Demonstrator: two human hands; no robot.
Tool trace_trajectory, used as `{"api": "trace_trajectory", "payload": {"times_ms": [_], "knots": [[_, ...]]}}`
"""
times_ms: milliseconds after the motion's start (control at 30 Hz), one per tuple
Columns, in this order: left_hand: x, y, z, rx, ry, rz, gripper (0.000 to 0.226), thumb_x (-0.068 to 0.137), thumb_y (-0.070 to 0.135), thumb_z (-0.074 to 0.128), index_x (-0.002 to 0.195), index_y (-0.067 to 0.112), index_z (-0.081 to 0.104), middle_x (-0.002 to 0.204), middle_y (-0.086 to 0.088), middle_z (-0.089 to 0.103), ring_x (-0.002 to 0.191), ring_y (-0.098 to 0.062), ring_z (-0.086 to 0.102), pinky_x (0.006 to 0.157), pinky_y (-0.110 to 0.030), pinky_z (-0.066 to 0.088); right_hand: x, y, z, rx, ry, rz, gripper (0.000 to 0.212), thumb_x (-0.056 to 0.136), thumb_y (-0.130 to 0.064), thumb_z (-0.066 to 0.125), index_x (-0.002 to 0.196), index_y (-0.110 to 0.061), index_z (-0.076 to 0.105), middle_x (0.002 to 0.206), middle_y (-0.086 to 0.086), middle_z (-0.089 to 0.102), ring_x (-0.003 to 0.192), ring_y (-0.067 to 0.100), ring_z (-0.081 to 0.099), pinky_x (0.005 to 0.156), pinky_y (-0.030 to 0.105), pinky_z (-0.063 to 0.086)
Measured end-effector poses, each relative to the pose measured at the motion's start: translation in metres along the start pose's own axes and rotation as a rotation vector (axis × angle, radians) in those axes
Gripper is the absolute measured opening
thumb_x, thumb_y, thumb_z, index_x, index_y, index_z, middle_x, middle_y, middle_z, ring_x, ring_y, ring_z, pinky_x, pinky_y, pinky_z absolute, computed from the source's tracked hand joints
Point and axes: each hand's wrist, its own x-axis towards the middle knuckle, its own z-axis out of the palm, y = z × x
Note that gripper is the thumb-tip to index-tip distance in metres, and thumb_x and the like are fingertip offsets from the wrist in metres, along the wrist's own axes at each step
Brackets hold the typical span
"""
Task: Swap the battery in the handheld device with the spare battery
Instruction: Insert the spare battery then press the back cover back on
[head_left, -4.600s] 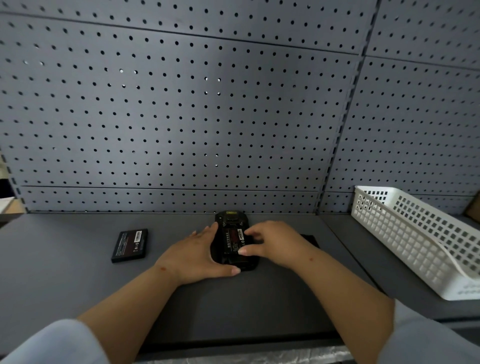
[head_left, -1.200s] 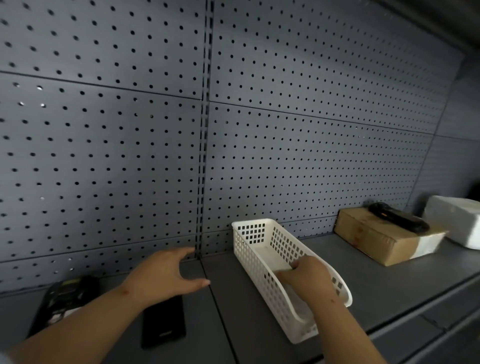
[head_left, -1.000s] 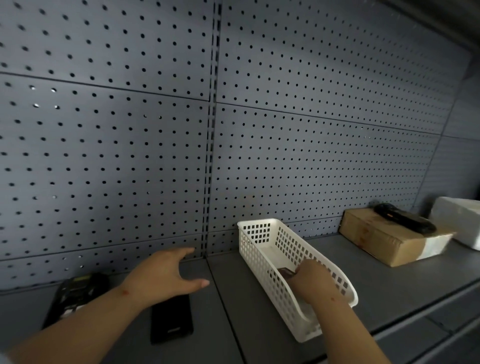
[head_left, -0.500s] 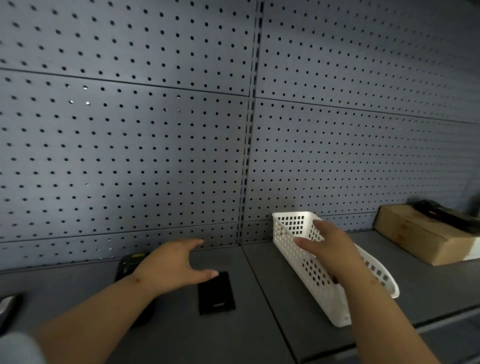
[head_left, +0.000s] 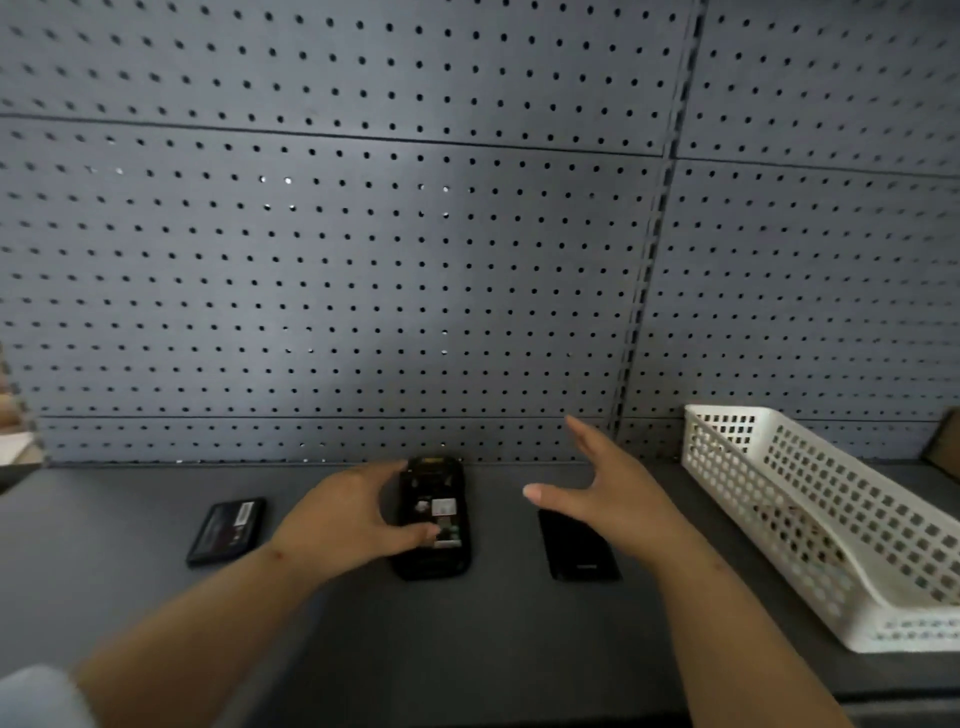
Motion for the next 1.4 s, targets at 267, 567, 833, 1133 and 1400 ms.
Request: {"api": "trace_trajectory", "payload": {"times_ms": [267,567,833,1133,1400], "knots": [[-0.041,-0.044,-0.014,0.058,0.115,-0.235,0.085,0.067,0.061,0.065,0.138,0.025,0.034,0.140,0.001,0.047,0.122,-0.018,0.049,0.099,-0.030,0.042,0.004,-0.007,0.066,0.042,-0.100,0.011,0.095,0.068,-0.041,0.076,0.143,-0.035,0.018,0.155,-0.007,0.021,0.141,0.011,0.020,0.112,0.034,0.024],[-0.061,-0.081,-0.019,0.033,0.365,-0.549,0.077,0.067,0.058,0.067,0.119,0.006,0.044,0.121,-0.012,0.054,0.110,-0.030,0.052,0.085,-0.042,0.049,0.001,-0.011,0.098,0.102,-0.108,0.033,0.092,0.070,-0.030,0.077,0.144,-0.028,0.021,0.151,-0.002,0.030,0.136,0.013,0.030,0.098,0.022,0.025],[-0.058,-0.090,-0.010,-0.059,0.367,-0.686,0.056,0.072,0.043,0.070,0.106,0.004,0.048,0.108,-0.016,0.060,0.101,-0.034,0.055,0.075,-0.039,0.046,-0.004,-0.017,0.101,0.100,-0.090,0.013,0.085,0.074,-0.025,0.075,0.142,-0.027,0.025,0.146,0.000,0.038,0.115,0.003,0.036,0.092,0.021,0.027],[-0.050,-0.093,-0.011,0.003,0.389,-0.668,0.043,0.078,0.035,0.066,0.098,0.000,0.049,0.105,-0.021,0.060,0.095,-0.038,0.056,0.066,-0.035,0.039,0.001,-0.007,0.101,0.094,-0.068,0.035,0.092,0.070,-0.032,0.077,0.144,-0.027,0.022,0.151,-0.003,0.031,0.136,0.012,0.031,0.097,0.022,0.025],[-0.042,-0.080,-0.012,-0.017,0.385,-0.608,0.041,0.078,0.036,0.066,0.095,0.000,0.055,0.095,-0.019,0.063,0.081,-0.033,0.056,0.061,-0.033,0.041,0.003,-0.001,0.099,0.113,-0.067,0.048,0.095,0.069,-0.032,0.077,0.145,-0.026,0.021,0.152,-0.002,0.029,0.138,0.012,0.028,0.101,0.023,0.023]]}}
